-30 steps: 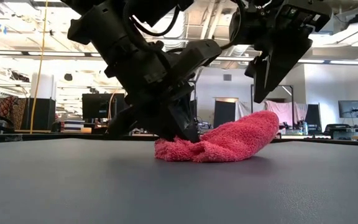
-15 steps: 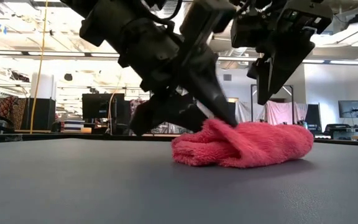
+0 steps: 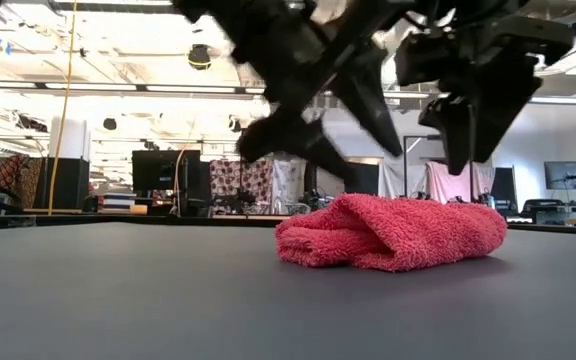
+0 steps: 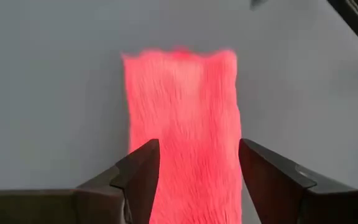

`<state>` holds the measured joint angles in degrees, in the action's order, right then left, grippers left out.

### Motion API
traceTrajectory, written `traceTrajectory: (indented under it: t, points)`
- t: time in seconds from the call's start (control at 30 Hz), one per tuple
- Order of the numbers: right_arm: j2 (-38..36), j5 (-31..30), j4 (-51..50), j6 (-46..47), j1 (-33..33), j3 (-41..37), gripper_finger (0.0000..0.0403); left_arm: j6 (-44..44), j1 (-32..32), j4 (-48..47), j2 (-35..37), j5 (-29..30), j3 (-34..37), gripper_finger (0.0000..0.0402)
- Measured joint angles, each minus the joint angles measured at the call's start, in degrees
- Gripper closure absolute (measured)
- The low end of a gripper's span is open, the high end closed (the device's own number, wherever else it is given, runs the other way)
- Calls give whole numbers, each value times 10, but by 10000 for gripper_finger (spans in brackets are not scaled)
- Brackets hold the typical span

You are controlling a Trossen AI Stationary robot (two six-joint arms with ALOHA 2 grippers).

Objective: Roll towel
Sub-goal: Roll the pink towel

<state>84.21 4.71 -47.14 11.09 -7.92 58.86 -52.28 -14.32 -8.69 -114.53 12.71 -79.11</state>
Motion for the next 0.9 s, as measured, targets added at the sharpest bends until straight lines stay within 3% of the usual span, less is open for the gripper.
traceTrajectory:
  t: [0.17, 0.47, 0.7, 0.9]
  points:
    - [-44, -19, -5, 12, -7, -26, 143, 80, 28, -108, -40, -36, -91, 196]
    - [-151, -76, -53, 49, -7, -30, 143, 71, 45, -101, -128, -142, -150, 196]
    - [-224, -103, -73, 70, -6, -30, 143, 18, 41, -117, -156, -164, -159, 197]
    - [-244, -137, -77, 71, -6, -30, 143, 7, 41, -151, -156, -153, -160, 214]
